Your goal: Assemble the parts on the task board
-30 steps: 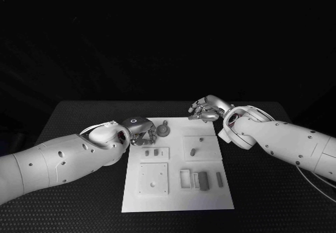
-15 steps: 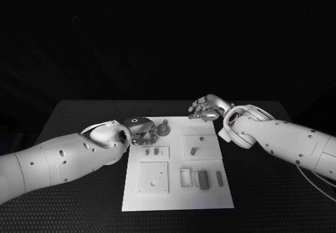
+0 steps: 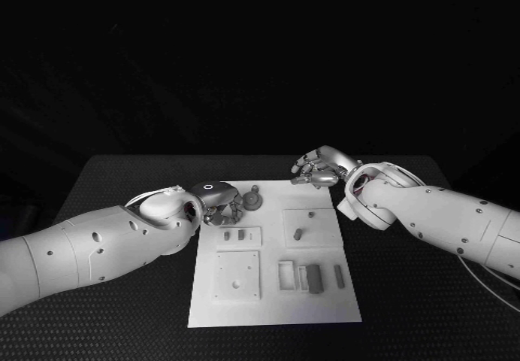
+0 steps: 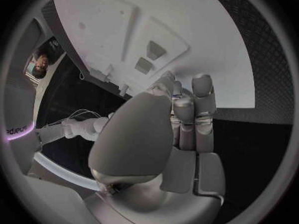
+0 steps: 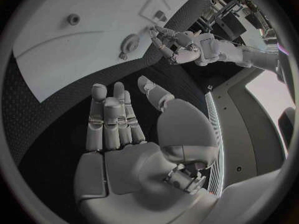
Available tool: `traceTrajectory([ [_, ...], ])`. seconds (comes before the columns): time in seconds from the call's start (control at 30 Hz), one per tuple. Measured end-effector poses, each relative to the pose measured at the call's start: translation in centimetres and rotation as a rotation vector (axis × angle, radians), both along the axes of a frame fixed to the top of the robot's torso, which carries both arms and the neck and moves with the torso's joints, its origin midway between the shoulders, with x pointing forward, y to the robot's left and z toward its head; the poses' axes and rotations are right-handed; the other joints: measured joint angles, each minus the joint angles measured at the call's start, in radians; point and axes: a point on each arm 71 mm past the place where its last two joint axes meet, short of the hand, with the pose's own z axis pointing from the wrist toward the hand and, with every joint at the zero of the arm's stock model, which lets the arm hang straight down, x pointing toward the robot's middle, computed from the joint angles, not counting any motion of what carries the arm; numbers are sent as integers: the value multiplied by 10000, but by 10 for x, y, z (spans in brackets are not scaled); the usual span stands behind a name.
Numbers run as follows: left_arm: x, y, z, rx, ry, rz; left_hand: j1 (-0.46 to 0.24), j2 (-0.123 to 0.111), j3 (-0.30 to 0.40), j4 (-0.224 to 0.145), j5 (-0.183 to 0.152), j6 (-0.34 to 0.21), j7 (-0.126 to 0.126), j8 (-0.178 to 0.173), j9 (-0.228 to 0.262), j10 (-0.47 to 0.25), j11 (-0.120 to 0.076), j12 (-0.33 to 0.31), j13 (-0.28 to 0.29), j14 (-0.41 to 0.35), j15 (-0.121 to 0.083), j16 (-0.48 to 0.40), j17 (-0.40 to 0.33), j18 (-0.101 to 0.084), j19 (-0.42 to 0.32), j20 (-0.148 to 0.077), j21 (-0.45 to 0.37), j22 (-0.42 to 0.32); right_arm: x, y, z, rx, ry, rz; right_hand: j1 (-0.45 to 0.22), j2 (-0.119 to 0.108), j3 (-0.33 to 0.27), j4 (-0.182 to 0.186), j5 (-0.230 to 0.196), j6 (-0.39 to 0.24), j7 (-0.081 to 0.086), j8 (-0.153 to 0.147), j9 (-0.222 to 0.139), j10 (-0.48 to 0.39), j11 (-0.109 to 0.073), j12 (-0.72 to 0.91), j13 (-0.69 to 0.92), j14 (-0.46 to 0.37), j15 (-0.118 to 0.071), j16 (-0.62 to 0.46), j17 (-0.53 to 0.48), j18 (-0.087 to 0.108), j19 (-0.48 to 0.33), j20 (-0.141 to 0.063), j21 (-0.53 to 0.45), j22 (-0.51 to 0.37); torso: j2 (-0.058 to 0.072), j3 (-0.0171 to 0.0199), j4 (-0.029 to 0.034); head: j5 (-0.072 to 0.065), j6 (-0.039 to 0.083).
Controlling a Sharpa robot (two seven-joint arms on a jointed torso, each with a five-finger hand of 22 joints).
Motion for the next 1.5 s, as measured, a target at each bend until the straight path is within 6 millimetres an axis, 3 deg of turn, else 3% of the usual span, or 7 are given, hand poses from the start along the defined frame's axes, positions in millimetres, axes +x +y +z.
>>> traceTrajectory([
  [1.5,-1,-2,-5,175,-78,-54,10,49,55,-56,42,74,-53,40,44,3,-2,4,74,4,-70,0,-39,-3,-56,-19,0,-5,-1,-1,-2,26,55,-22,0,0,0,0,0,-34,-3,0,-7,22,-23,0,-22,3,3,0,-9,-64,0,0,0,0,-4,-17,10,-26,-24],
])
